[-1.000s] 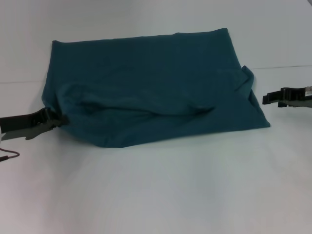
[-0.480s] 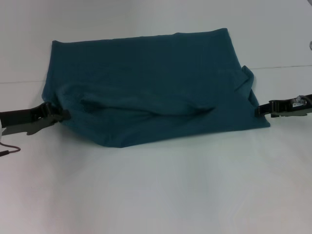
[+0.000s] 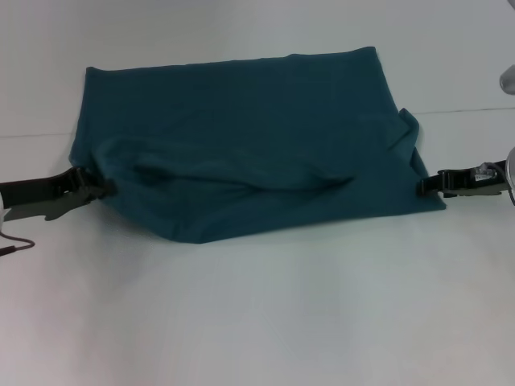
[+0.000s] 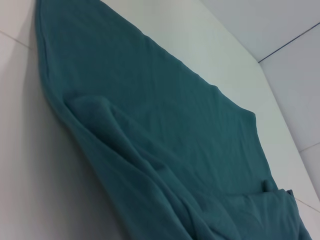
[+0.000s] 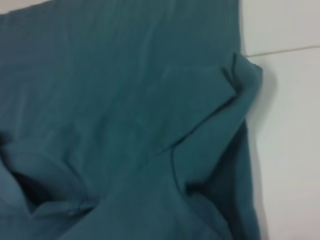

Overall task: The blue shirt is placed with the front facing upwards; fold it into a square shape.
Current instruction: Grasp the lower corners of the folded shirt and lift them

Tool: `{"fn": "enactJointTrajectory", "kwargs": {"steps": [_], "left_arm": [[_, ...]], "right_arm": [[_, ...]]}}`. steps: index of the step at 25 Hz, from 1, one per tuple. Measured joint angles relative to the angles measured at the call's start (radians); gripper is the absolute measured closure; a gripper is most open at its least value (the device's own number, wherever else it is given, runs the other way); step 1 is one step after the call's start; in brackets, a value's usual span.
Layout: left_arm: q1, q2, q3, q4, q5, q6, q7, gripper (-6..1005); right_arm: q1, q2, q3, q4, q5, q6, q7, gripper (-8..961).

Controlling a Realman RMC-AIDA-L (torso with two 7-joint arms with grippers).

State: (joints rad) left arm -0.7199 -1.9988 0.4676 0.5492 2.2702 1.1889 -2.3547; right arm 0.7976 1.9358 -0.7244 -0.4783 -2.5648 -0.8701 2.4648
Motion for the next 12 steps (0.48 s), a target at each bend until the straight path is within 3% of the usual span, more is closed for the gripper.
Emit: {"fn": "enactJointTrajectory", "kwargs": {"steps": [12], "left_arm": [[0.001, 0.000, -0.001, 0.000, 0.000, -0.005, 0.000, 999]], "right_arm": [[0.016, 0.032, 0.000, 0.003, -0.035, 0.059, 0.012, 399]]}}
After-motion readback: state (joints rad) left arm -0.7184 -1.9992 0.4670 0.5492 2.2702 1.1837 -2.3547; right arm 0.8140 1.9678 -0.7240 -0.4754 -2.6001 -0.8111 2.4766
